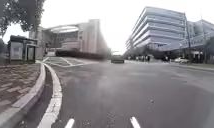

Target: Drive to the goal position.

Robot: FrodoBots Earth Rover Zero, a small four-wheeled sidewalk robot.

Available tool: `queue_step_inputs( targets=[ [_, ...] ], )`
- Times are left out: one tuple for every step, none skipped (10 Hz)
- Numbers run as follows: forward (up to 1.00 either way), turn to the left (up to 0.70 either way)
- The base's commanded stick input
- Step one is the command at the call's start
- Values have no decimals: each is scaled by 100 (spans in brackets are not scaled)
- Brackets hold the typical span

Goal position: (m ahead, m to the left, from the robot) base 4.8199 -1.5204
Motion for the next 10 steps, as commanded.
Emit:
queue_step_inputs(
  targets=[
    [70,0],
    [70,0],
    [70,0],
    [70,0],
    [70,0],
    [70,0],
    [70,0],
    [70,0],
    [70,0],
    [70,0]
  ],
)
